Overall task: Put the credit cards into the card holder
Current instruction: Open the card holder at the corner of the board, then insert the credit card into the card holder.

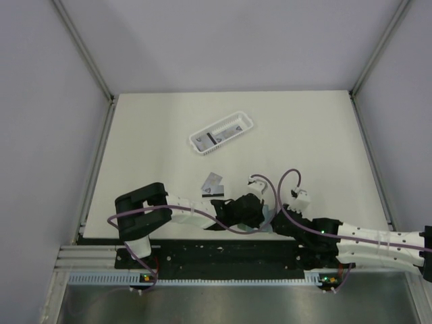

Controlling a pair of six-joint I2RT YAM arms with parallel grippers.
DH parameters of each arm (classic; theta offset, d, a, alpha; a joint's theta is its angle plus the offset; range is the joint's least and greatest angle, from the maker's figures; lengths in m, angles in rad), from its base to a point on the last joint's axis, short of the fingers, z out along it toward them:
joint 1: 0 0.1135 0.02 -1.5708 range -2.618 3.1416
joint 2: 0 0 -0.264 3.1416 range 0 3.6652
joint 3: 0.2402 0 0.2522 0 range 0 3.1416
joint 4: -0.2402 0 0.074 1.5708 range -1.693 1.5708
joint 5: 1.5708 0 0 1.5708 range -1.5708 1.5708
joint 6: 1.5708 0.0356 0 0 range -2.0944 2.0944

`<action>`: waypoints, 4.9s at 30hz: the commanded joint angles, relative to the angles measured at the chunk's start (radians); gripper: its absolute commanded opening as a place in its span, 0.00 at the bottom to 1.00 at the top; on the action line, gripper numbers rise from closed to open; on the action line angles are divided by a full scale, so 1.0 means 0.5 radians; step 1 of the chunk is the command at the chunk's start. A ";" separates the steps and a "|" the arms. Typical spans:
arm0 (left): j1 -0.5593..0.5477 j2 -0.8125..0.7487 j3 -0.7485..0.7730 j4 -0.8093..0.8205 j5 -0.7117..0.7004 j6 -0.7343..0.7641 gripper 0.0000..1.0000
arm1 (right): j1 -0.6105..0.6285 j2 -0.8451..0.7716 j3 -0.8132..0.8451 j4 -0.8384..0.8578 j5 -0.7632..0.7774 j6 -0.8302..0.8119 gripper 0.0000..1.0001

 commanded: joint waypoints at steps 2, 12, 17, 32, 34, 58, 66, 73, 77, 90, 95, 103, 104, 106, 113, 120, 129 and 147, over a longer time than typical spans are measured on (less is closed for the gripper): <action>0.022 -0.057 -0.078 -0.050 -0.014 0.017 0.00 | 0.013 0.064 -0.026 -0.057 -0.050 0.011 0.00; 0.025 -0.075 -0.225 -0.139 -0.027 -0.026 0.00 | 0.010 0.082 -0.033 -0.060 -0.050 0.032 0.00; 0.025 -0.164 -0.394 -0.118 -0.063 -0.093 0.00 | 0.013 0.091 -0.033 -0.060 -0.053 0.045 0.00; 0.028 -0.422 -0.627 -0.075 -0.174 -0.204 0.00 | 0.013 0.113 -0.020 -0.069 -0.050 0.032 0.00; 0.028 -0.437 -0.649 -0.069 -0.177 -0.210 0.00 | 0.009 0.107 -0.014 -0.081 -0.041 0.026 0.00; 0.028 -0.364 -0.621 -0.007 -0.122 -0.228 0.00 | 0.013 -0.185 0.176 0.424 -0.722 -0.640 0.00; 0.028 -0.376 -0.624 0.002 -0.125 -0.241 0.00 | 0.013 -0.206 -0.005 0.487 -0.775 -0.394 0.00; 0.028 -0.382 -0.630 0.005 -0.122 -0.244 0.00 | 0.013 -0.258 -0.069 0.351 -0.738 -0.247 0.00; 0.028 -0.388 -0.630 0.002 -0.122 -0.241 0.00 | 0.009 -0.249 -0.106 0.309 -0.725 -0.161 0.00; 0.028 -0.385 -0.630 0.017 -0.113 -0.244 0.00 | 0.006 -0.243 -0.155 0.247 -0.664 0.035 0.00; 0.028 -0.385 -0.636 0.020 -0.106 -0.244 0.00 | -0.073 -0.255 -0.186 0.271 -0.685 0.038 0.00; 0.028 -0.373 -0.646 0.048 -0.079 -0.265 0.00 | -0.282 -0.329 -0.275 0.394 -0.851 -0.029 0.00; 0.028 -0.370 -0.646 0.051 -0.079 -0.262 0.00 | -0.291 -0.323 -0.278 0.403 -0.860 -0.032 0.00; 0.028 -0.367 -0.643 0.054 -0.073 -0.265 0.00 | -0.303 -0.308 -0.281 0.425 -0.870 -0.044 0.00; 0.028 -0.357 -0.636 0.060 -0.057 -0.265 0.00 | -0.310 -0.182 -0.284 0.557 -0.873 -0.054 0.00; 0.028 -0.357 -0.639 0.076 -0.051 -0.277 0.00 | -0.331 -0.114 -0.290 0.652 -0.845 -0.008 0.00; 0.028 -0.538 -0.639 0.100 -0.045 -0.235 0.00 | -0.353 -0.136 -0.315 0.661 -0.732 0.063 0.00; 0.028 -1.127 -0.688 -0.105 -0.205 -0.152 0.00 | -0.362 -0.016 -0.159 0.836 -0.731 -0.145 0.00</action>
